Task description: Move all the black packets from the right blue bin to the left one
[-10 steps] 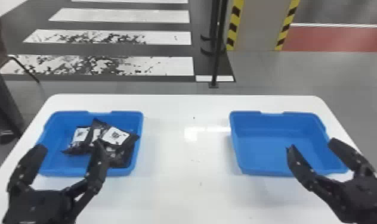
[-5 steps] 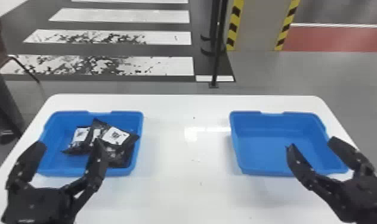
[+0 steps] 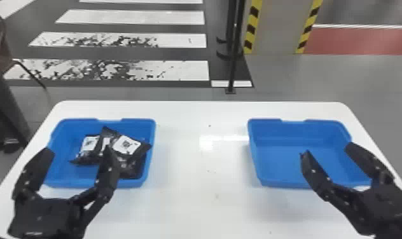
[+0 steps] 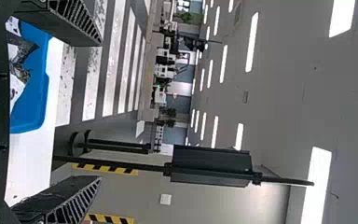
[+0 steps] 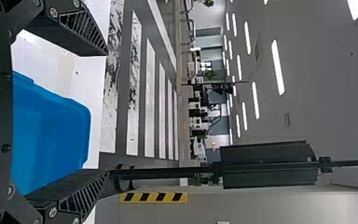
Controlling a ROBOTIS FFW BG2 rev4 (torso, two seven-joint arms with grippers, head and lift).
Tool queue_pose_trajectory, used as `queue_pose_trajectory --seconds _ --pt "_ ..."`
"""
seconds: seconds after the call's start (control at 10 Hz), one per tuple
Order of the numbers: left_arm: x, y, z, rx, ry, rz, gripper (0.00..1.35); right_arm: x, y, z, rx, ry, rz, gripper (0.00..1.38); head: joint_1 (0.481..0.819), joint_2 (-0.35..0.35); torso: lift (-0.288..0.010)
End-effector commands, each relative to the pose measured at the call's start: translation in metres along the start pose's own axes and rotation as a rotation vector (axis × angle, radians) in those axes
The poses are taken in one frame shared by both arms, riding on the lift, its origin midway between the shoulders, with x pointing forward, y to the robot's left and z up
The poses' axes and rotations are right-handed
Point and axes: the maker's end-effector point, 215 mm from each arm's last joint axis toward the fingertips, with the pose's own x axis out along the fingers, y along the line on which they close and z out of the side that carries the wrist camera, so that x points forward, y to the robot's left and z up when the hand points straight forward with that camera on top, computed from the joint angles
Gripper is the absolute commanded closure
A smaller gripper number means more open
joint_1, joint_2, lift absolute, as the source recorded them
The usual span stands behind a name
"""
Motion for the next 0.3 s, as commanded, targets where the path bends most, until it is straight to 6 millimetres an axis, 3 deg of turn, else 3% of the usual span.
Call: queue_pose_trajectory --seconds 0.0,0.2 --pt "0.0004 -0.0018 0.0010 -0.004 -0.003 -0.004 0.00 0.0007 0.0010 0.0015 0.000 -0.013 0.003 0.14 0.695 -0.004 -0.140" --pt "-0.0003 -0.0017 0.0010 -0.004 -0.003 -0.004 0.00 0.0013 0.0008 0.0004 0.001 -0.013 0.001 0.14 0.695 -0.002 -0.140"
